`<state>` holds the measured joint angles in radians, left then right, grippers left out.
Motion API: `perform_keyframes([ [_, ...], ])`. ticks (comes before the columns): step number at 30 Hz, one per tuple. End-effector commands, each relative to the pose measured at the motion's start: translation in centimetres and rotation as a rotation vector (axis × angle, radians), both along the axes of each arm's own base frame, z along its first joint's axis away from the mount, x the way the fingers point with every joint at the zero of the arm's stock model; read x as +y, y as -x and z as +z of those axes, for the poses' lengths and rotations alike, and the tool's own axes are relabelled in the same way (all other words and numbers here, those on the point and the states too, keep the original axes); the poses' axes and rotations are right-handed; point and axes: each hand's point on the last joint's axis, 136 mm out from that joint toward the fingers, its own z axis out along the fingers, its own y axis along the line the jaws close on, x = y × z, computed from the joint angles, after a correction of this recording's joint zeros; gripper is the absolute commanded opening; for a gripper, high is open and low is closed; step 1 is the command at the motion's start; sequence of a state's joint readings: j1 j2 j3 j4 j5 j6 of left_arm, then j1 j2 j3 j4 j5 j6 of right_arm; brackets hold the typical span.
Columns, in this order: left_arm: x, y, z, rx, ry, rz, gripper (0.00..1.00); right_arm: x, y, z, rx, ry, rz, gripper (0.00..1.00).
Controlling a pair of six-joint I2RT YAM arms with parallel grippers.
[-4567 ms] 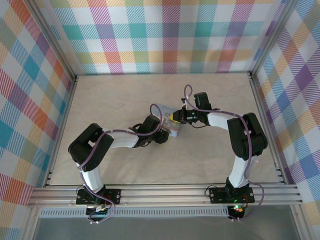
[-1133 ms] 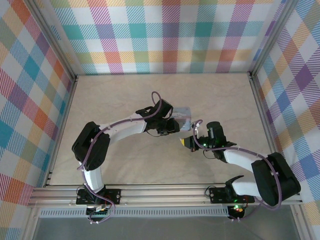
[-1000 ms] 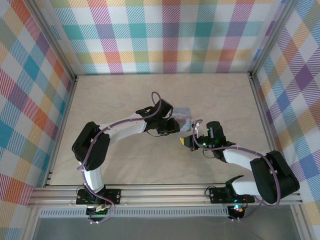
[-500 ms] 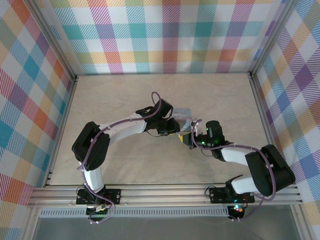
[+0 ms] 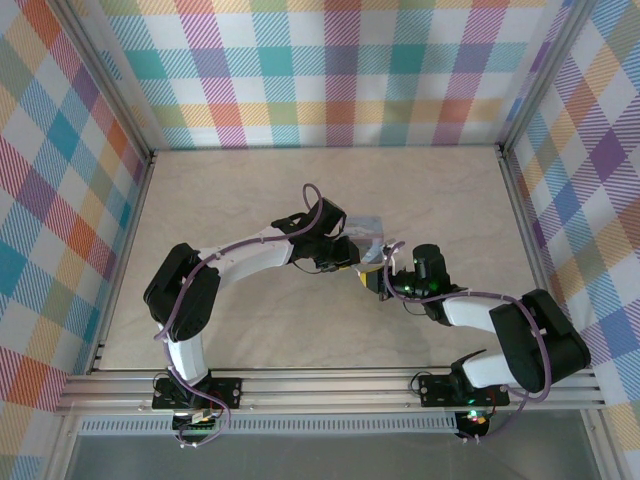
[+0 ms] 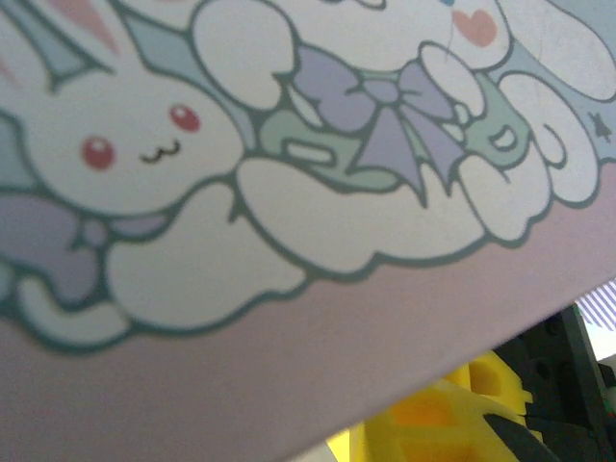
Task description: Unlock a padlock with a key
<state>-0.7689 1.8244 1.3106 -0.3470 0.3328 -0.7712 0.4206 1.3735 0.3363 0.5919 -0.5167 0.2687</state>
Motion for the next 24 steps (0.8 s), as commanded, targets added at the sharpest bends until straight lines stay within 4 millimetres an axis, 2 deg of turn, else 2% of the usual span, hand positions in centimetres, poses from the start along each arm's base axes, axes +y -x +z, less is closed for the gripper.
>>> perform_keyframes([
  [1, -0.67, -0.71, 2.06, -0.022, 0.050, 0.001, 0.15, 0.38, 0.01, 1.14, -0.046, -0.040, 0.024, 0.02],
  [24, -0.75, -0.70, 2.39, -0.021, 0.064, 0.003, 0.15, 0.22, -0.50, 1.71, -0.057, -0.085, -0.003, 0.02],
])
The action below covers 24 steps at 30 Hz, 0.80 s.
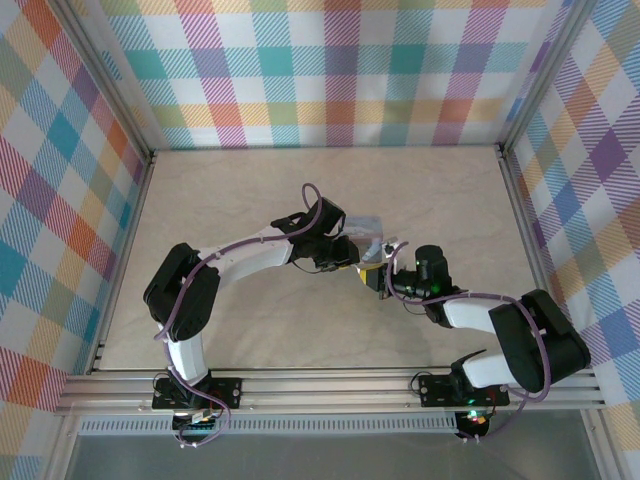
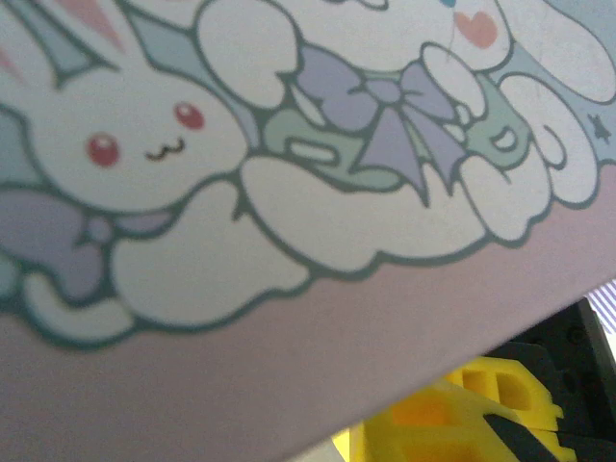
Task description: Unlock a padlock with a key
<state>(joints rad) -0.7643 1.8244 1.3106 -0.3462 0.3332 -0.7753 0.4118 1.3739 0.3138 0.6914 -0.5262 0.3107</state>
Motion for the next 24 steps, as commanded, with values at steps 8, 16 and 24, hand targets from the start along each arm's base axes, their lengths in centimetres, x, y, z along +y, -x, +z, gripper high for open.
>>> perform_keyframes([
  [8, -1.1, -0.5, 2.5, -0.016, 0.081, -0.001, 0.15, 0.3, -0.3, 0.2, -0.015, -0.030, 0.016, 0.02],
  [16, -0.9, -0.5, 2.4, -0.018, 0.071, 0.003, 0.15, -0.3, 0.3, -0.9, 0.002, 0.016, 0.007, 0.02],
  [24, -0.8, -0.6, 2.5, -0.024, 0.061, 0.002, 0.15, -1.0, 0.7, -1.4, 0.000, 0.051, -0.013, 0.02],
])
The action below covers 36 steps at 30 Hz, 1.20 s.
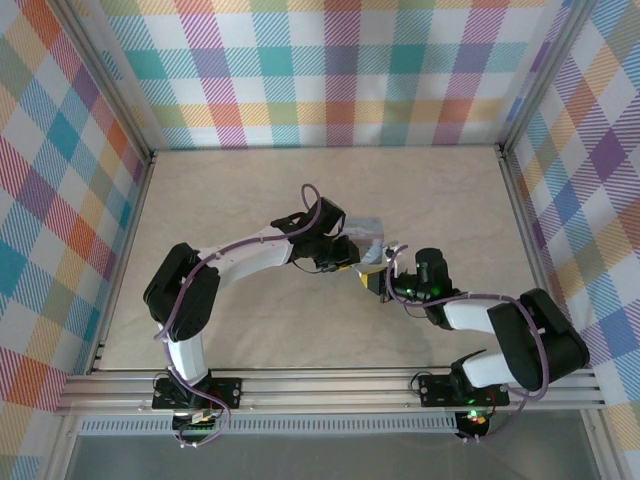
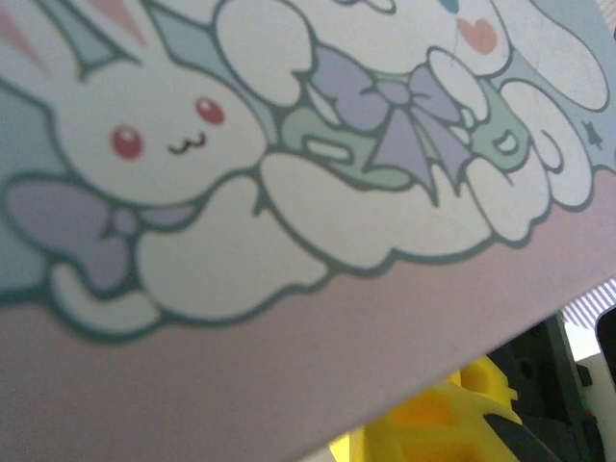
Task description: Unlock a padlock with a key
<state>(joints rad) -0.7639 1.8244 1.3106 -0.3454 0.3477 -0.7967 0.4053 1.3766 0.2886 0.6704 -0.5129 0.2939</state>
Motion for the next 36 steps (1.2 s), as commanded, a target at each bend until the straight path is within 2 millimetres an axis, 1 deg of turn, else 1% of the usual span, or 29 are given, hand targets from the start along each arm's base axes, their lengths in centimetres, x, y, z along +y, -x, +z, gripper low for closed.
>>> perform_keyframes([
  [1, -0.6, -0.7, 2.4, -0.045, 0.049, -0.005, 0.15, -0.4, 0.1, 0.1, -0.031, 0.016, -0.002, 0.02],
  [6, -0.6, -0.7, 2.4, -0.045, 0.048, -0.004, 0.15, 0.1, -0.2, 1.0, -0.042, -0.018, 0.010, 0.02],
  [14, -0.6, -0.7, 2.7, -0.049, 0.052, -0.005, 0.15, 0.8, -0.8, 1.5, -0.042, -0.052, 0.029, 0.02],
  [20, -0.5, -0.6, 2.4, -0.045, 0.049, -0.004, 0.15, 1.1, -1.2, 2.2, -0.055, -0.073, 0.032, 0.02],
  [36, -0.7, -0.7, 2.6, -0.045, 0.054, -0.004, 0.15, 1.0, -1.1, 2.3, -0.060, -0.076, 0.024, 0.02],
])
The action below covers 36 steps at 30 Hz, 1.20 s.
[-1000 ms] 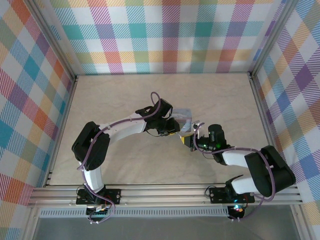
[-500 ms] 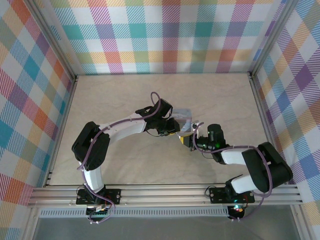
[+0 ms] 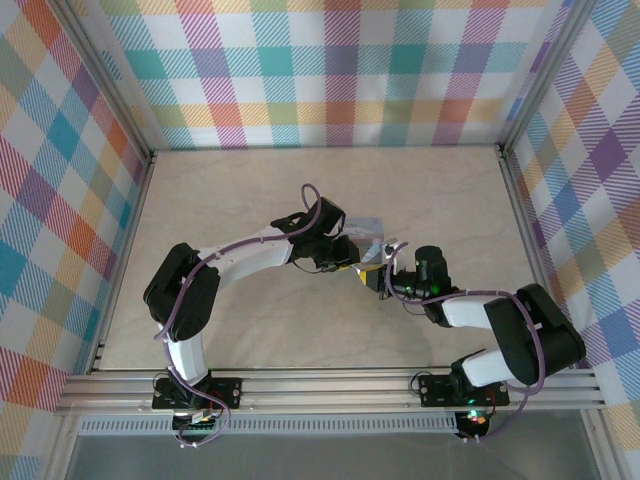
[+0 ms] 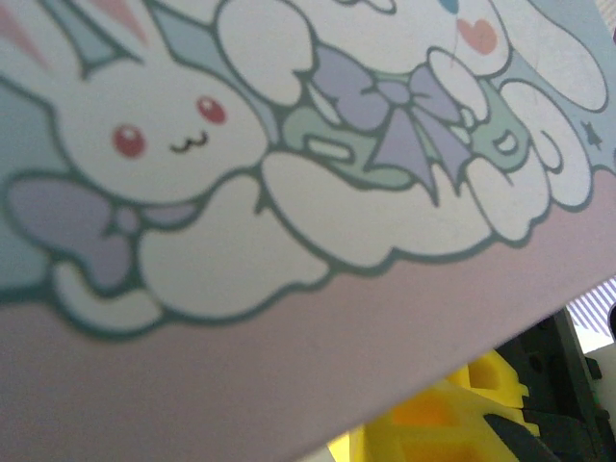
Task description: Unlock a padlock with a key
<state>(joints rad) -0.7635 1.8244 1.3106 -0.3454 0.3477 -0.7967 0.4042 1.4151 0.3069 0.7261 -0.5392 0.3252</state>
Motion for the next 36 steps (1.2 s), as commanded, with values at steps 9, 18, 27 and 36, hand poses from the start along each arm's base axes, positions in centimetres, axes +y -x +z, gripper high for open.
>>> perform_keyframes([
  [9, -1.08, -0.68, 3.22, -0.040, 0.082, -0.005, 0.15, 0.60, -1.13, 2.12, -0.071, -0.056, 0.007, 0.02],
  [18, -1.25, -0.64, 3.47, -0.035, 0.094, -0.004, 0.15, 0.61, -1.34, 2.14, -0.087, -0.067, -0.001, 0.02],
  [27, -1.07, -0.60, 3.62, -0.037, 0.090, 0.002, 0.15, 0.26, -1.22, 2.06, -0.105, -0.084, -0.020, 0.02],
  [36, -0.94, -0.83, 3.50, -0.041, 0.080, 0.013, 0.15, -0.15, -0.87, 2.02, -0.107, -0.064, -0.022, 0.02],
])
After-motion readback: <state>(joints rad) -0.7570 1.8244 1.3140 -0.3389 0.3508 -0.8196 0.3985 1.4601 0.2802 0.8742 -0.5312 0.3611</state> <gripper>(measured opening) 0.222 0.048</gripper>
